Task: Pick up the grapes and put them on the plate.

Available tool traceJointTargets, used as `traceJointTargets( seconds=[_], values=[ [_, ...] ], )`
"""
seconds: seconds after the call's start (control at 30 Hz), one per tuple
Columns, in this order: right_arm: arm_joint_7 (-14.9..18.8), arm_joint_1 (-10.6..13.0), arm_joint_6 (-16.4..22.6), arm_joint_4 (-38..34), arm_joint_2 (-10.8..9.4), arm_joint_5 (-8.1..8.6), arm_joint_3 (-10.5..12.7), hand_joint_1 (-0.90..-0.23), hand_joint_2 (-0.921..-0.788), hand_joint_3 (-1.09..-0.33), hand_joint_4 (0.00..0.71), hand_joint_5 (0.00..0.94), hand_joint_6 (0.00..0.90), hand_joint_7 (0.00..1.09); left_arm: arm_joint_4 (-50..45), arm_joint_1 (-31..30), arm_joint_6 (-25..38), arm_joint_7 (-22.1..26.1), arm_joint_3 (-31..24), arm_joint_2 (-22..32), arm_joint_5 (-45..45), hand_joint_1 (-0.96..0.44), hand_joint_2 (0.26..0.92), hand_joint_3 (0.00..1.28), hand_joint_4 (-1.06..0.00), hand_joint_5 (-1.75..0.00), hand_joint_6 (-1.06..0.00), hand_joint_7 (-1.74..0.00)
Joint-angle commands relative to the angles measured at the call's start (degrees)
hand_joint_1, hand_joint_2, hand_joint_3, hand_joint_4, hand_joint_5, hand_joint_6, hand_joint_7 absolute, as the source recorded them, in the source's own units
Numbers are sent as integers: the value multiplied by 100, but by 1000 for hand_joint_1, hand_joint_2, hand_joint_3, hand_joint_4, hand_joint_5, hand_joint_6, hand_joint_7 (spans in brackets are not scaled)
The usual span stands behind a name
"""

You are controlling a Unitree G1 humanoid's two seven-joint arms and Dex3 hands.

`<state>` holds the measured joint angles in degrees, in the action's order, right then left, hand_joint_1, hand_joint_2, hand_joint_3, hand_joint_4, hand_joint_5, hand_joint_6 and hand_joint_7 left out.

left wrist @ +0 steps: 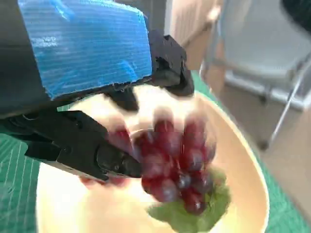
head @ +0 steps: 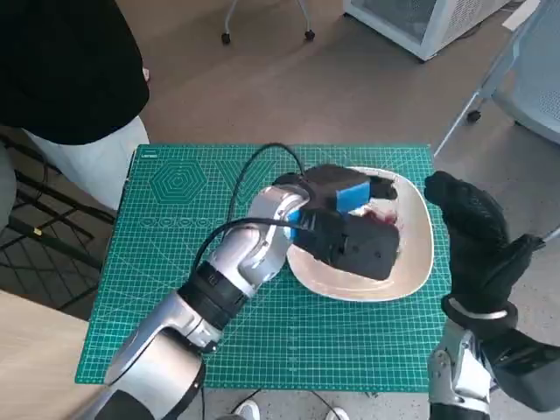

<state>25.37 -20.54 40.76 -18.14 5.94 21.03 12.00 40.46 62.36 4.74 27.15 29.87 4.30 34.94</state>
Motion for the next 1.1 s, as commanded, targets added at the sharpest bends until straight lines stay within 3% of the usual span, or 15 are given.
traceJointTargets(
  seconds=[0.03,0.37,0.73,0.97,1.1],
  values=[
    [-59,84,-9,-92,-53,-48,-21,-426,-921,-500,366,0,253,243,31,148,-27,-15,-14,32,-18,-489,912,16,-3,-10,-106,-2],
    [-124,88,-31,-16,-83,-107,-65,-422,-921,-504,366,1,255,238,38,-222,-961,-205,-526,334,-658,-494,920,23,1,1,-82,0],
    [-193,154,-79,156,-64,-127,-94,-429,-921,-499,371,2,260,233,888,-904,-2582,353,-2399,526,-3161,-520,921,89,1,1,-68,-2],
    [-222,122,-22,74,-64,-173,-94,-421,-921,-501,370,2,261,229,500,-1676,-3080,317,-3363,261,-4394,-488,921,193,-2,-1,-90,-12],
    [-249,78,19,3,-71,-226,-106,-416,-921,-507,370,1,261,227,303,-2066,-3389,327,-3635,205,-4747,-459,921,273,-24,-9,-113,-21]
  ],
)
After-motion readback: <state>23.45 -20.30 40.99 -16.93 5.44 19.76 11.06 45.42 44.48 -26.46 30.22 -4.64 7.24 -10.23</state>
